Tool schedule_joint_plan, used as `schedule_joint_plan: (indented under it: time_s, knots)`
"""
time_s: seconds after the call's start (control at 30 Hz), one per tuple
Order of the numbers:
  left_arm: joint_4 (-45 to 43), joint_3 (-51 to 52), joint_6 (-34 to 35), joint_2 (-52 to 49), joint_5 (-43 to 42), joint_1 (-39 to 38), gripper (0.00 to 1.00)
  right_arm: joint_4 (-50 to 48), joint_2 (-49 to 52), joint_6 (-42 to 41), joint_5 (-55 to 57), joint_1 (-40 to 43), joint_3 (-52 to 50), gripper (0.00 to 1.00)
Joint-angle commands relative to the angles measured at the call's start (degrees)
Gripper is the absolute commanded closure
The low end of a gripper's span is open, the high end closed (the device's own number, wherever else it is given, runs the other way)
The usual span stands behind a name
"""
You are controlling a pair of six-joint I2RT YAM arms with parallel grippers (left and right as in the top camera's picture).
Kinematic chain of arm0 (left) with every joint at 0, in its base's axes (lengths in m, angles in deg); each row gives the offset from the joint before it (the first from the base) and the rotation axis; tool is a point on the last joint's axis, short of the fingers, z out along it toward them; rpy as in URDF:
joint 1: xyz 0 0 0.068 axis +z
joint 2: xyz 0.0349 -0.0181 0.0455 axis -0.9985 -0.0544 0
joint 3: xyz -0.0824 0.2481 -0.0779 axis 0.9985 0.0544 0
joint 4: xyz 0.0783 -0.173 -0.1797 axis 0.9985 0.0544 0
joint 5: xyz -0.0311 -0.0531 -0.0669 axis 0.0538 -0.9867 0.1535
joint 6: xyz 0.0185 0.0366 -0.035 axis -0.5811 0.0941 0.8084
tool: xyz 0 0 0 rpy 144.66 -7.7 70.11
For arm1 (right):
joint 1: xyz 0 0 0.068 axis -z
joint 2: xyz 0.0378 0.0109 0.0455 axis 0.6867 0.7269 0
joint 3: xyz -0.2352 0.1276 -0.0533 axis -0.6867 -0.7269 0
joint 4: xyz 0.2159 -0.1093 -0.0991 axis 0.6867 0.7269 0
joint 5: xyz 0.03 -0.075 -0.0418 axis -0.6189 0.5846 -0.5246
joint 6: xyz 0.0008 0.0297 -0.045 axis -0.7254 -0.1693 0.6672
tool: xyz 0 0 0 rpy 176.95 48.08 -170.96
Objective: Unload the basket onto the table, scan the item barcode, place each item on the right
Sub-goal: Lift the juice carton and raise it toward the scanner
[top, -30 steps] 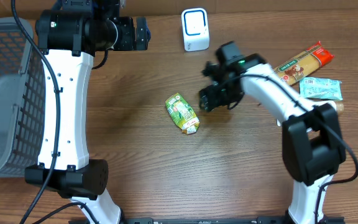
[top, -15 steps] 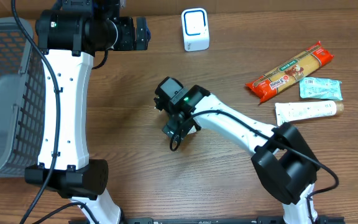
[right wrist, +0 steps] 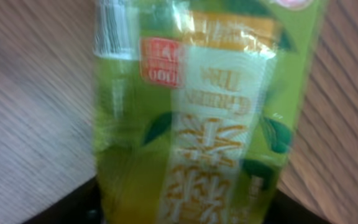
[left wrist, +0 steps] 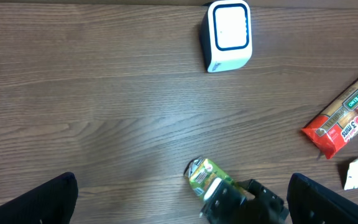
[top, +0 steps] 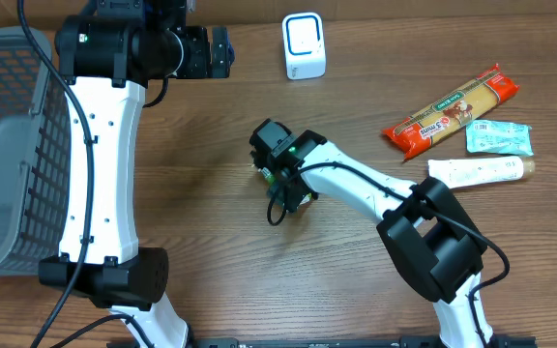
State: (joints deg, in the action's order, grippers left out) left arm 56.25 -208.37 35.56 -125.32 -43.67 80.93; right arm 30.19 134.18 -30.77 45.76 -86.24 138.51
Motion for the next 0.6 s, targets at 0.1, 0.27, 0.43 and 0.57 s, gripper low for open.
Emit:
schedule_joint_plan:
  time_s: [0.1,0.27,0.43,0.57]
  knots:
    - [-0.1,-0.3,-0.9,-0.3,0.1,-0.1,0.0,-0.1,1.0,0.1,-0.6,1.0,0.0,0.74]
    - [-0.1,-0.3,-0.9,-0.3,0.1,-0.1,0.01,1.2,1.0,0.1,-2.2,1.0,0.5,0.96]
    - [-0.1,-0.3,-0.9,-0.3,0.1,-0.1,0.0,7.9,0.1,0.1,-12.0,2.1,6.3,0.96]
    - [-0.1,-0.3,-0.9,-0.3,0.2,-0.1,0.0,14.3,-2.0,3.5,-30.8,6.3,11.6,0.96]
